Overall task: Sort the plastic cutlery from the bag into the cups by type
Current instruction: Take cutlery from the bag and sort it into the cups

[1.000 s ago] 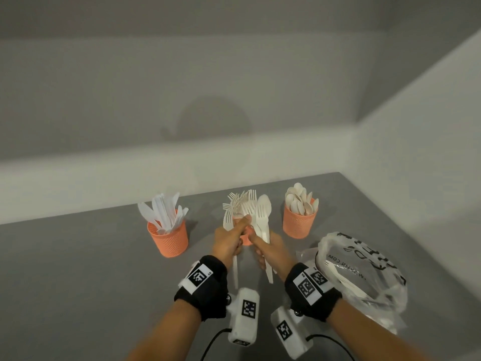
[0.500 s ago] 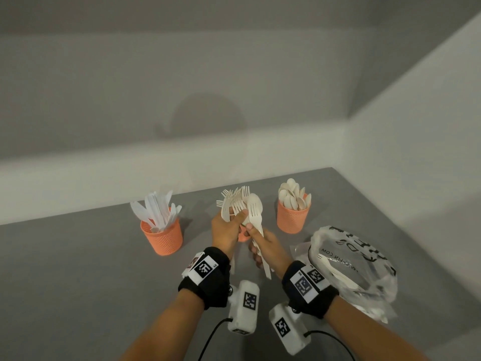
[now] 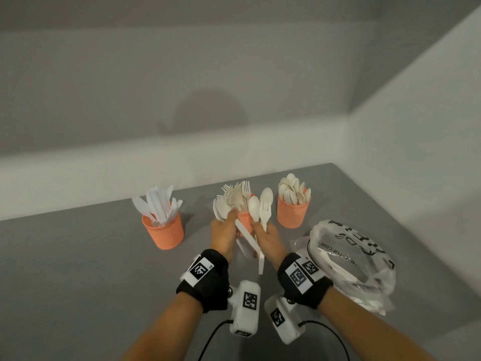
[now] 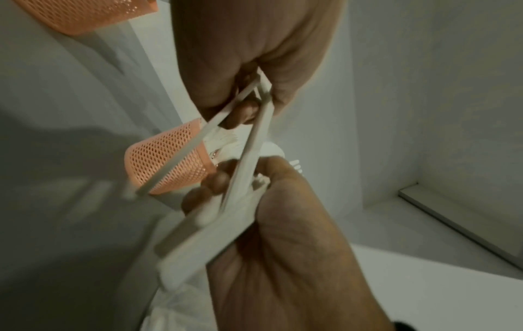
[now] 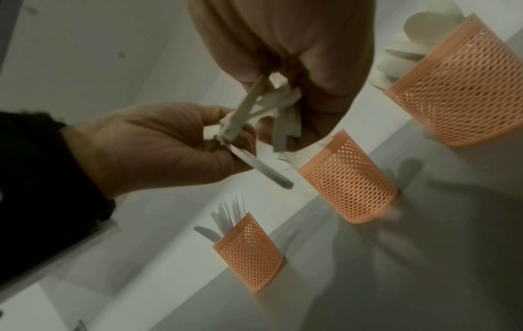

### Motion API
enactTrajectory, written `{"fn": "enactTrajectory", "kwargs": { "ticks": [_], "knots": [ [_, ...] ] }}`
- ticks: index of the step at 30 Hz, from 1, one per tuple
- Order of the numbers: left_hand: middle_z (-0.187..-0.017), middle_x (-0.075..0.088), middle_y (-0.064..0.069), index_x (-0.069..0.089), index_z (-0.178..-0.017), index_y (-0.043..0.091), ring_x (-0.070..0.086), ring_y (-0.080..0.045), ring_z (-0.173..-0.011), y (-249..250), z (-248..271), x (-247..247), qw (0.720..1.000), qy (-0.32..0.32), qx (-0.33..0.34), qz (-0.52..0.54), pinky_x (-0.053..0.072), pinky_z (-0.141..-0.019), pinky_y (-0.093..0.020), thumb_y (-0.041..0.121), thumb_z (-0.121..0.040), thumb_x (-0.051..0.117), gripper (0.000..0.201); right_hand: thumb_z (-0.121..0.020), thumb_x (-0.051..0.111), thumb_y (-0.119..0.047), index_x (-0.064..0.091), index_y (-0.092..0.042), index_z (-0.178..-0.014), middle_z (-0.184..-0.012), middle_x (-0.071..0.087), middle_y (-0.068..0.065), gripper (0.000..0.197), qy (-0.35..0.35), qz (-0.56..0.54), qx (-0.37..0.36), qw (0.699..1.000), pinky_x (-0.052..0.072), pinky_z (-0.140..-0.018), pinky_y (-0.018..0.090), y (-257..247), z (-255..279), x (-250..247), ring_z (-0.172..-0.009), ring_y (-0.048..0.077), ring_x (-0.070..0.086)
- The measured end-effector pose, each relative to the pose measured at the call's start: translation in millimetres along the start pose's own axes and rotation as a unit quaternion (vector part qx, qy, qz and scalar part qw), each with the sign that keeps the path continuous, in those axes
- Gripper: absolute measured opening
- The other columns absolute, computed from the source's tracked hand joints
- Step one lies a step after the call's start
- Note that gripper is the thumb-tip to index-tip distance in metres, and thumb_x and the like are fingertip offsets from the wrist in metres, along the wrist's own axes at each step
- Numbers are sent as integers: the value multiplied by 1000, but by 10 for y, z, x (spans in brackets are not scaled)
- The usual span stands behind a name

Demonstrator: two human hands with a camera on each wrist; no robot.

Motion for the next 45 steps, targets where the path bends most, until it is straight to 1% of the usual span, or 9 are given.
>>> {"fn": "enactTrajectory", "kwargs": {
  "ticks": [6, 11, 16, 21, 24, 28, 35, 39, 45],
  "knots": [
    [-46, 46, -1, 45, -65, 12, 50, -10, -38, 180, -58, -62, 998, 13, 57, 7, 42, -40, -17, 18, -98, 40, 34, -99, 36, -10, 41, -25, -75, -48, 41, -1, 29, -7, 3, -62, 998, 42, -36, 26, -76, 37, -116, -30, 5, 42],
    [-46, 46, 4, 55, -68, 13, 40, 0, -30, 220, -14, 89, 989, -47, 81, -113, 31, -34, -13, 10, -86, 61, 19, -100, 36, -13, 46, -15, -114, -59, 46, -17, 17, 0, 22, -96, 995, 35, -37, 8, -42, -20, -124, -37, -6, 48],
    [-84, 65, -10, 61, -97, 11, 60, -20, -69, 205, 9, 243, 973, -85, 159, -144, 52, -61, -27, 4, -78, 70, 22, -101, 34, -27, 42, -13, -129, -57, 43, -7, 33, -28, 70, -84, 994, 33, -33, 16, -71, 33, -137, -31, 3, 41],
    [-84, 66, -13, 61, -87, 7, 65, -28, -82, 157, -79, 269, 957, -100, 173, -211, 54, -80, -42, 11, -75, 73, 18, -99, 38, -22, 44, -29, -120, -55, 51, -11, 23, -69, 95, -86, 989, 36, -33, 21, -132, 133, -181, -33, 5, 41],
    [-80, 67, -10, 63, -95, 3, 66, -19, -73, 199, -107, 289, 962, -91, 158, -202, 53, -67, -29, 11, -84, 65, 14, -94, 52, -22, 50, -12, -110, -46, 52, -11, 18, -54, 48, -59, 996, 35, -33, 24, -128, 121, -218, -31, 7, 41],
    [-37, 44, 3, 55, -80, 2, 38, -6, -29, 202, -86, 296, 989, -82, 84, -95, 30, -34, -14, 13, -94, 50, 18, -92, 54, -34, 52, -10, -111, -45, 52, -11, 31, -18, 19, -67, 997, 31, -30, 19, -155, 108, -300, -30, 6, 37],
    [-43, 40, 2, 53, -70, 8, 32, -9, -35, 55, -75, 461, 989, -127, 45, -64, 28, -40, -22, 14, -87, 58, 19, -99, 20, -46, 55, -3, -79, -36, 52, -7, 59, -13, -38, -29, 999, 39, -36, 20, -184, 4, -314, -30, 7, 43],
    [-47, 40, -3, 51, -64, 9, 35, -11, -38, 143, -99, 536, 996, -72, 41, -25, 32, -42, -23, 14, -88, 52, 25, -101, 31, -33, 56, -7, -113, -57, 55, -5, 38, 5, -64, 15, 998, 50, -42, 27, -146, -84, -488, -41, 5, 52],
    [-63, 44, -11, 46, -75, 7, 47, -16, -44, 278, -221, 607, 992, -73, -9, 100, 45, -41, -18, 14, -94, 40, 21, -101, 32, -35, 52, -13, -93, -51, 37, -3, 31, -39, -148, 60, 986, 28, -32, 15, -168, -202, -835, -30, 5, 32]
  ]
}}
Point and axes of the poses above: each hand's wrist, its own z-axis away from the middle knuckle, its own x-axis out of the palm, y = z × x, the point moved 2 cm from there along -z, towards the middle knuckle
